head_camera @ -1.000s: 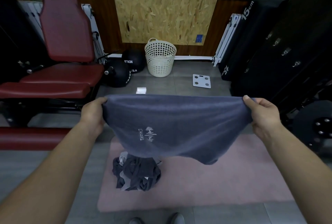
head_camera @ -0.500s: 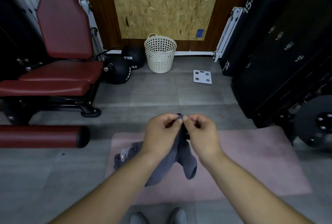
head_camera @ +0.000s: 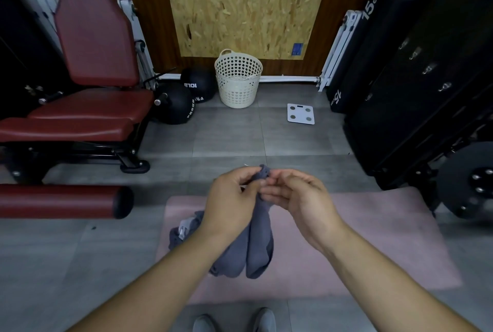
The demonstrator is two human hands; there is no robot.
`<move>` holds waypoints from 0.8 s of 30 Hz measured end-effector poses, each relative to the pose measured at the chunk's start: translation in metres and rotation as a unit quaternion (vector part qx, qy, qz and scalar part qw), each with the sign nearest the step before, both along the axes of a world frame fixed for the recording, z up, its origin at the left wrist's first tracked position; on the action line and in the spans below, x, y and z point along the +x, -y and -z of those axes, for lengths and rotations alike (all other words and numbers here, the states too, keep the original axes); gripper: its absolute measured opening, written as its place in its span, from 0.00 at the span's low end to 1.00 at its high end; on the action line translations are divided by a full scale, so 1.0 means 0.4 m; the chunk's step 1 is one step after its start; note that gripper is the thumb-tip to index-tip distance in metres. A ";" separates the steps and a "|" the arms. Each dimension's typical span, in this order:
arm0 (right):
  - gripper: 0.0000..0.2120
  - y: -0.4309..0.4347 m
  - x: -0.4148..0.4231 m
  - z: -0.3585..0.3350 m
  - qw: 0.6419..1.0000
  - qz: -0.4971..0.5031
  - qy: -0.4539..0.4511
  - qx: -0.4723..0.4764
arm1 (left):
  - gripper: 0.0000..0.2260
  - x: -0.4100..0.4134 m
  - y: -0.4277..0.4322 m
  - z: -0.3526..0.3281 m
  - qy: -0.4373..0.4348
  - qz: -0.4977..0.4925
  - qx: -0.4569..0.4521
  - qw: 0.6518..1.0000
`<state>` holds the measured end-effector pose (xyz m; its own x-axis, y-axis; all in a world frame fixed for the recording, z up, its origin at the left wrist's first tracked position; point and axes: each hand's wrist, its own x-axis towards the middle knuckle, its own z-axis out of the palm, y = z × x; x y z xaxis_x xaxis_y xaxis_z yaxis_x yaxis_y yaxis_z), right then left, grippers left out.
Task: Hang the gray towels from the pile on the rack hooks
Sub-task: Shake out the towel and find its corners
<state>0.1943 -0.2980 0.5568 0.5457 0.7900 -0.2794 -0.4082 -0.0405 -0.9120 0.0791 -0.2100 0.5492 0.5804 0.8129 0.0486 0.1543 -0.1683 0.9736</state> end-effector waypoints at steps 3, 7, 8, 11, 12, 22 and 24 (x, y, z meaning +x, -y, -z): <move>0.11 0.004 0.043 0.009 0.987 -0.002 0.154 -0.049 | 0.17 -0.002 -0.041 -0.007 0.006 0.008 0.004 1.000; 0.11 0.027 0.135 0.029 0.929 -0.033 0.339 -0.142 | 0.16 -0.009 -0.095 -0.047 0.067 0.016 -0.041 0.997; 0.12 0.035 0.153 0.038 0.916 -0.057 0.364 -0.161 | 0.15 -0.010 -0.107 -0.059 0.093 0.012 -0.060 0.994; 0.12 0.049 0.169 0.056 0.894 -0.116 0.394 -0.179 | 0.13 -0.013 -0.141 -0.094 0.144 0.006 -0.102 0.984; 0.11 0.052 0.166 0.061 0.889 -0.131 0.404 -0.171 | 0.12 -0.015 -0.151 -0.102 0.147 0.005 -0.103 0.984; 0.14 0.041 0.117 0.092 0.864 -0.230 0.429 -0.128 | 0.11 -0.039 -0.194 -0.135 0.167 0.062 -0.115 0.977; 0.09 0.033 0.116 0.098 0.851 -0.222 0.457 -0.131 | 0.10 -0.044 -0.200 -0.137 0.175 0.059 -0.118 0.976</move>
